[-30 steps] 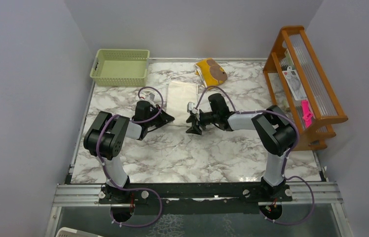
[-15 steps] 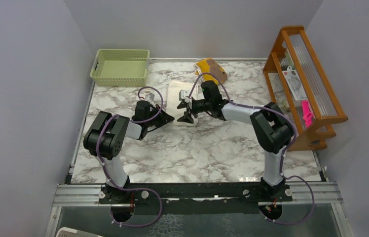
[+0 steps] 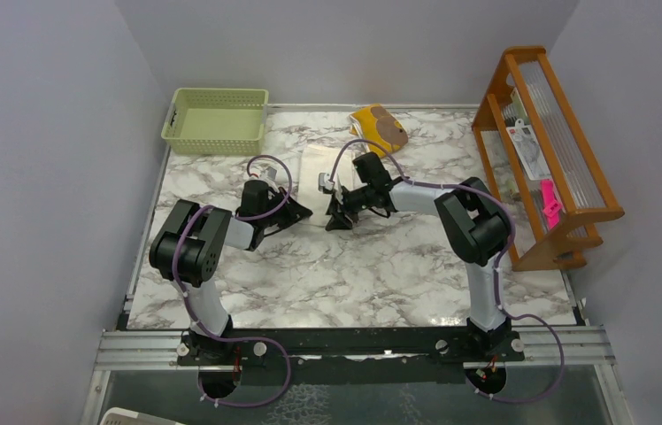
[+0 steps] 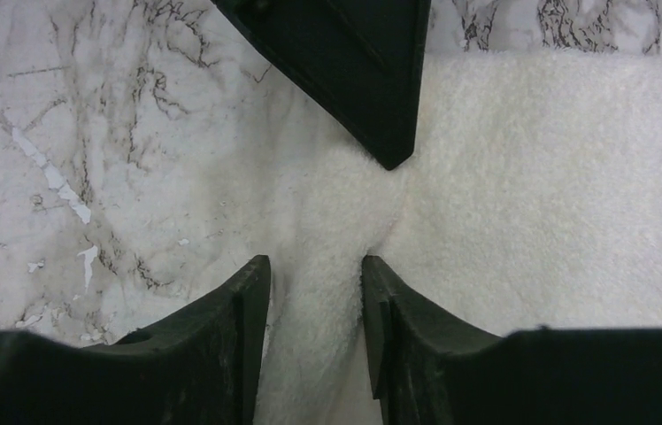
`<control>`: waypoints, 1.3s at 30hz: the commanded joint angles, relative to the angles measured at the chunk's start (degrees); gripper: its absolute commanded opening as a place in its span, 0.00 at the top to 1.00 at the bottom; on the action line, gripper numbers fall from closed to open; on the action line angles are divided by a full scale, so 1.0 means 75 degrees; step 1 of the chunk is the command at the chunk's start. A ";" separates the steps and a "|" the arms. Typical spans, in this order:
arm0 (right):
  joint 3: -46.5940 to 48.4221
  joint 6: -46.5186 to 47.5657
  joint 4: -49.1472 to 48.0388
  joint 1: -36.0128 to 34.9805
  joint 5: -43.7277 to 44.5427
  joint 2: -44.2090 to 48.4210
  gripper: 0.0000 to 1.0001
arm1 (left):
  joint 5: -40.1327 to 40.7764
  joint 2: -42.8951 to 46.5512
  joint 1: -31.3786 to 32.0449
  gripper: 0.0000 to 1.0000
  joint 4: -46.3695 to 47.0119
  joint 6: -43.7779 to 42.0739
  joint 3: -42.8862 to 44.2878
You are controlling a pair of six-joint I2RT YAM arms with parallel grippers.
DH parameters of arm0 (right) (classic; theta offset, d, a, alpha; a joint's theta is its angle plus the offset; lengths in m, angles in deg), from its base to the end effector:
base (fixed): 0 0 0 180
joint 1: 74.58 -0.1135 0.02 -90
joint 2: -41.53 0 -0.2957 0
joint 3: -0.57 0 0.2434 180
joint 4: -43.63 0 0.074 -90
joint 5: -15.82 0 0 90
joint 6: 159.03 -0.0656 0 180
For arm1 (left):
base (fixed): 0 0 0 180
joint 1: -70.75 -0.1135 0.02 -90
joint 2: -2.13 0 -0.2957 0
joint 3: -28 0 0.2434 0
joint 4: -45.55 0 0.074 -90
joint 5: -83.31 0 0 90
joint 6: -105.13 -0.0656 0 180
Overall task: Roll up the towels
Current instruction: Roll the towel at the center of the board.
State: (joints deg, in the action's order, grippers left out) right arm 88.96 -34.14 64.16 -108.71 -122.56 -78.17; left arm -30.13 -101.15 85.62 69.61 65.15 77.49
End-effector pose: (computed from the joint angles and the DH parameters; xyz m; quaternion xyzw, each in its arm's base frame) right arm 0.3426 0.2915 0.1514 -0.5988 0.6345 0.3853 0.3007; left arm 0.3299 -0.1146 0.1384 -0.1585 0.8381 -0.4120 0.3206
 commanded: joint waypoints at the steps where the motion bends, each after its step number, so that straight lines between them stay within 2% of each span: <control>1: 0.0090 -0.0170 0.0426 -0.0031 0.0531 -0.0233 0.65 | 0.0516 -0.0250 -0.0175 1.00 -0.1342 -0.0499 -0.0179; 3: -0.0077 -0.0450 0.0167 -0.0025 0.0719 -0.0194 0.80 | 0.0522 -0.0227 -0.0197 1.00 -0.1376 -0.0525 -0.0184; 5: -0.0193 -0.0727 0.0003 -0.0020 0.0855 -0.0137 0.87 | 0.0514 -0.0181 -0.0244 1.00 -0.1422 -0.0559 -0.0206; 7: -0.0254 -0.0885 0.0040 0.0000 0.0860 -0.0083 0.89 | 0.0525 -0.0126 -0.0300 1.00 -0.1489 -0.0612 -0.0224; 11: -0.0379 -0.1386 0.0161 0.0052 0.0856 0.0120 0.88 | 0.0556 -0.0027 -0.0448 1.00 -0.1568 -0.0669 -0.0277; 15: -0.0666 -0.1906 0.0218 0.0097 0.0825 0.0353 0.80 | 0.0557 0.0045 -0.0546 1.00 -0.1623 -0.0690 -0.0311; 19: -0.0688 -0.2371 0.0635 0.0109 0.1018 0.0405 0.77 | 0.0574 0.0083 -0.0594 1.00 -0.1685 -0.0715 -0.0313; 22: -0.0587 -0.2536 0.1200 0.0127 0.1468 0.0319 0.76 | 0.0581 0.0095 -0.0611 1.00 -0.1697 -0.0727 -0.0315; 31: -0.0885 -0.3012 0.1682 0.0331 0.2610 0.0427 0.72 | 0.0616 0.0130 -0.0624 1.00 -0.1745 -0.0751 -0.0314; 39: -0.1151 -0.3574 0.1627 0.0669 0.2609 0.0834 0.71 | 0.0608 0.0128 -0.0625 1.00 -0.1776 -0.0751 -0.0258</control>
State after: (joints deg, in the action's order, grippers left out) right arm 83.89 -58.57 67.55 -106.33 -111.24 -72.82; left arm -31.99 -99.12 83.06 65.31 63.40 77.42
